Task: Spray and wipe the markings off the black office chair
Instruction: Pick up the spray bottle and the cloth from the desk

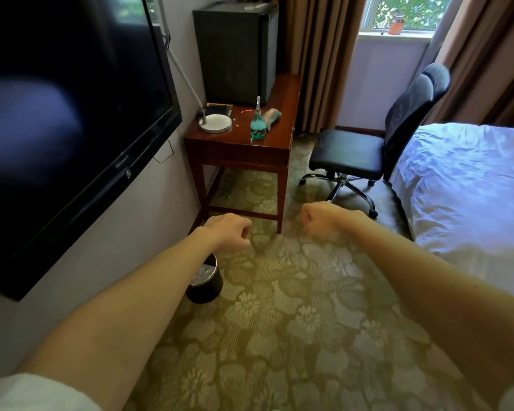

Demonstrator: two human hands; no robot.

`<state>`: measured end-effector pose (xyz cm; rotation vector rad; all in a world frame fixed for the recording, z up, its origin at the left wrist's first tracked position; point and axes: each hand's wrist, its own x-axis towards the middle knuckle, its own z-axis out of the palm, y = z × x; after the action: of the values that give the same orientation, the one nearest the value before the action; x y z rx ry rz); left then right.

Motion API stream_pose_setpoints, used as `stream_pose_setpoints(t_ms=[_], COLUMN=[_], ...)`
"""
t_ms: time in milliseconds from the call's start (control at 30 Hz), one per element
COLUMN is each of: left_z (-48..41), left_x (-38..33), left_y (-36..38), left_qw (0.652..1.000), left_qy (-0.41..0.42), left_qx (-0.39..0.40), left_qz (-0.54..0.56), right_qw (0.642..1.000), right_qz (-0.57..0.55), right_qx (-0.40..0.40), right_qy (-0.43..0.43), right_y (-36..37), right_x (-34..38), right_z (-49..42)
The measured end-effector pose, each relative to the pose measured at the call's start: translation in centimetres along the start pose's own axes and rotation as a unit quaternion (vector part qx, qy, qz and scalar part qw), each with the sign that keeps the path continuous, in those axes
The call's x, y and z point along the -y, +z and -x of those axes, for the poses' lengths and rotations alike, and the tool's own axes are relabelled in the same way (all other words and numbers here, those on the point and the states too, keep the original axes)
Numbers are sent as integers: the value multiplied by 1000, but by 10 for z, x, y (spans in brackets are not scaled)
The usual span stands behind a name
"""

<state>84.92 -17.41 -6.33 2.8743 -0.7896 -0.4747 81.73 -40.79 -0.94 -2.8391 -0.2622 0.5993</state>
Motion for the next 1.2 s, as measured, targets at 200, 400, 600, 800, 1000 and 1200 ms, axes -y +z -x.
stream_pose_setpoints(t_ms=[200,400,600,800,1000,1200], left_z=[-44,-96,-166,-252,-320,-369], left_x=[19,23,34,59,95,105], left_y=[-14,-18,-32,-63,-101,-115], left_qw=[999,999,1000,999,995,993], left_qy=[-30,-17,3,32,41,75], left_qx=[18,29,23,30,74,88], left_qz=[-18,-12,-18,-28,-45,-38], right_qw=[1000,1000,999,998,996,994], right_qz=[-15,-18,-14,-21,-19,-34], right_qx=[1,7,14,-6,-24,-22], right_qy=[-11,-10,25,53,84,105], right_y=[-16,-25,-45,-84,-123,-137], right_x=[-32,-54,-83,-116,-153,-172], right_z=[-31,-81,-148,-221,-272,-307])
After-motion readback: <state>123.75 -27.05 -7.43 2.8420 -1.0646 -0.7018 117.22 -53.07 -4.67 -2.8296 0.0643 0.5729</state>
